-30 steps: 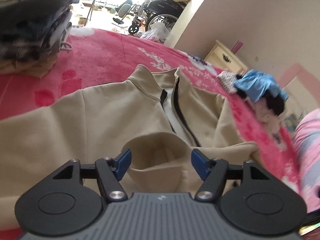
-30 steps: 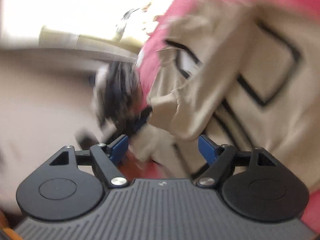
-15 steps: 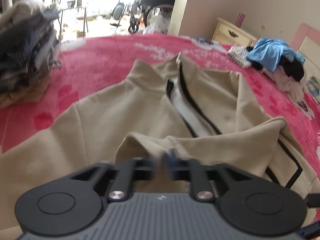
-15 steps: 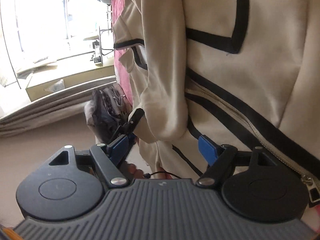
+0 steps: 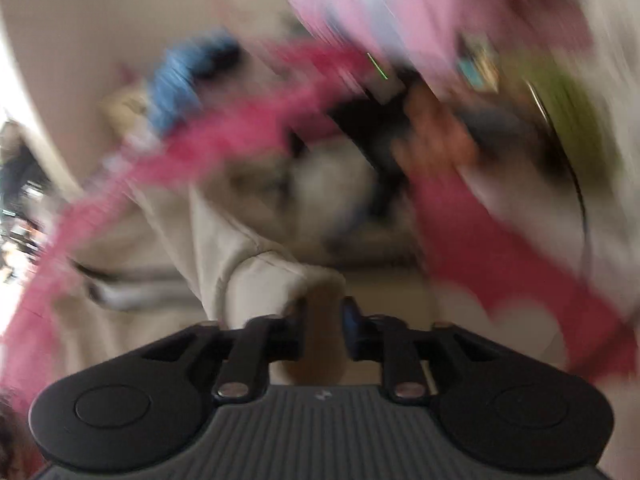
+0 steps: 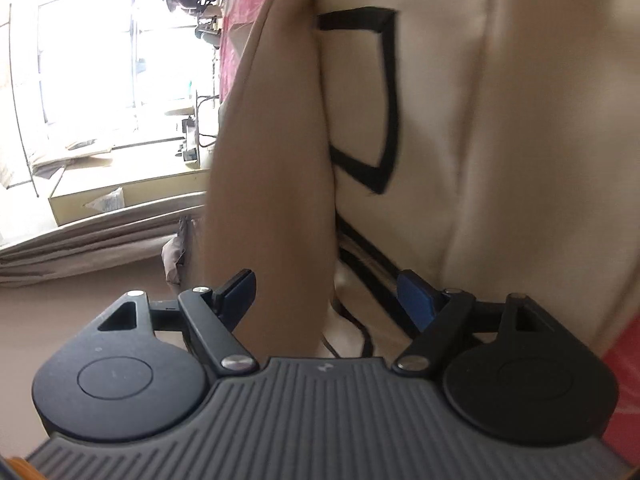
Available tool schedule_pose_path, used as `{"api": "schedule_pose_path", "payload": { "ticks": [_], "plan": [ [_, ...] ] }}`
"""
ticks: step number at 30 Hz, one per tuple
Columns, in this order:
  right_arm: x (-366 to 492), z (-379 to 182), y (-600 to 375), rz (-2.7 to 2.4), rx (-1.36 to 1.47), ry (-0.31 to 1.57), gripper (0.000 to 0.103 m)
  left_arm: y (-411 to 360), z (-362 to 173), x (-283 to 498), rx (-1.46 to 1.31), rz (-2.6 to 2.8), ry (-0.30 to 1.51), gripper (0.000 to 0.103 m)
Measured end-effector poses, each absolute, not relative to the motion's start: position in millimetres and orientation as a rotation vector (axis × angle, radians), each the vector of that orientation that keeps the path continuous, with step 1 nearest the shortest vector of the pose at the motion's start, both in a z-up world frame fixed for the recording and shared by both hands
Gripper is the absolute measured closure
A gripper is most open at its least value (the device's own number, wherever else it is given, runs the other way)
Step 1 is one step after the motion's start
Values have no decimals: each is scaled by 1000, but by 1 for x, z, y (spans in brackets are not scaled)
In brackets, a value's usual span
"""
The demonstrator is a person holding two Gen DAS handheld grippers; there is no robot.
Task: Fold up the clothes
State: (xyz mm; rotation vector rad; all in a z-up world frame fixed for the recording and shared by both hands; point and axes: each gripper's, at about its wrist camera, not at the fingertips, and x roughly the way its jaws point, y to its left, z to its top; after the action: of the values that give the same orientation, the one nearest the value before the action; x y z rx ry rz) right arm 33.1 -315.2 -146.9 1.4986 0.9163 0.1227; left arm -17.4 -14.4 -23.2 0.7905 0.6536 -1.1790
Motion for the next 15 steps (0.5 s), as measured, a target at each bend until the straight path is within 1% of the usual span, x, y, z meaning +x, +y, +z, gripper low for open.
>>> {"api": "schedule_pose_path", "payload": {
  "ticks": [2, 4, 5, 7, 11, 15],
  "plan": [
    [29, -153, -315, 119, 1514, 923, 24, -12, -42, -24, 832, -1184, 749, 76],
    [28, -156, -314, 133, 1526, 922, 24, -4, -47, -21, 793, -1162, 826, 69],
    [27, -157, -313, 140, 1532, 921, 23, 1, -46, -18, 751, -1138, 856, 68],
    [27, -157, -312, 154, 1525, 927, 23, 13, -42, -9, 644, -1095, 909, 66],
    [28, -152, -307, 189, 1465, 959, 23, 36, -34, 30, 345, -949, 991, 60],
    [35, -145, -291, 239, 1335, 1024, 23, 35, -52, 63, 118, -815, 1055, 60]
  ]
}}
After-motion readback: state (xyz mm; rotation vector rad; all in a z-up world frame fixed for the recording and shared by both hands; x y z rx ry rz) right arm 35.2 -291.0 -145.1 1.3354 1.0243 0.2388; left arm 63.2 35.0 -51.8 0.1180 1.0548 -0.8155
